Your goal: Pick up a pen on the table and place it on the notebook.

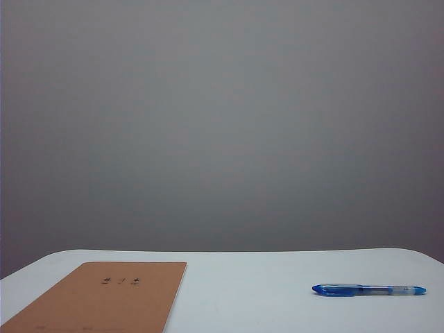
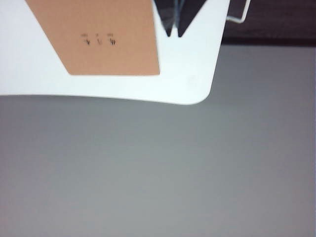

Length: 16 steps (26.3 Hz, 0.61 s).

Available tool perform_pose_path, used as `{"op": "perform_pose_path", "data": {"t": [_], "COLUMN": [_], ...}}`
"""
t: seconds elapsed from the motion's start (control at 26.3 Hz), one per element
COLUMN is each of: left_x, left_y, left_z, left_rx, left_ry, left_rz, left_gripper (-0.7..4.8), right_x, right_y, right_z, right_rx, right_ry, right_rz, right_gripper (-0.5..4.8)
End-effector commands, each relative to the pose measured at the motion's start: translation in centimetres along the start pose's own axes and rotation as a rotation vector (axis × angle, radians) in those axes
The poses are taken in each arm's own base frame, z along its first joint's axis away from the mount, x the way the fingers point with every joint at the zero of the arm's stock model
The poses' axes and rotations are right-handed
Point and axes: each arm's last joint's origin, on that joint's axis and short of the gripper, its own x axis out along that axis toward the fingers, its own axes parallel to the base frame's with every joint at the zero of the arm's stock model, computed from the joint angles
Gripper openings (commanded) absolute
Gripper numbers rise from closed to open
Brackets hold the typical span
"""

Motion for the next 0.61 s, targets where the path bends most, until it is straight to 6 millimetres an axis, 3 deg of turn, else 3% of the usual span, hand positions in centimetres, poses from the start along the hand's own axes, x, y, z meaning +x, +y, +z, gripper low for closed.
{"op": "perform_pose_path", "data": {"t": [0.04,0.61], "left_x": [-0.04,-0.04], "left_y": [0.03,0.03], "left_z": [-0.3,-0.21], "left_rx": [0.003,-0.001], "left_ry": [0.041,0.031], "left_rz": [0.006,0.007], "left_gripper": [-0.04,-0.04], "right_x": [0.07,0.06], "right_y": [-0.01,-0.05], "right_z": [-0.14,0.22], "right_rx": [-0.003,-0.005], "right_ry": [0.0,-0.038], "right_rz": [-0.001,-0.024], "right_gripper": [0.03,0.03]}}
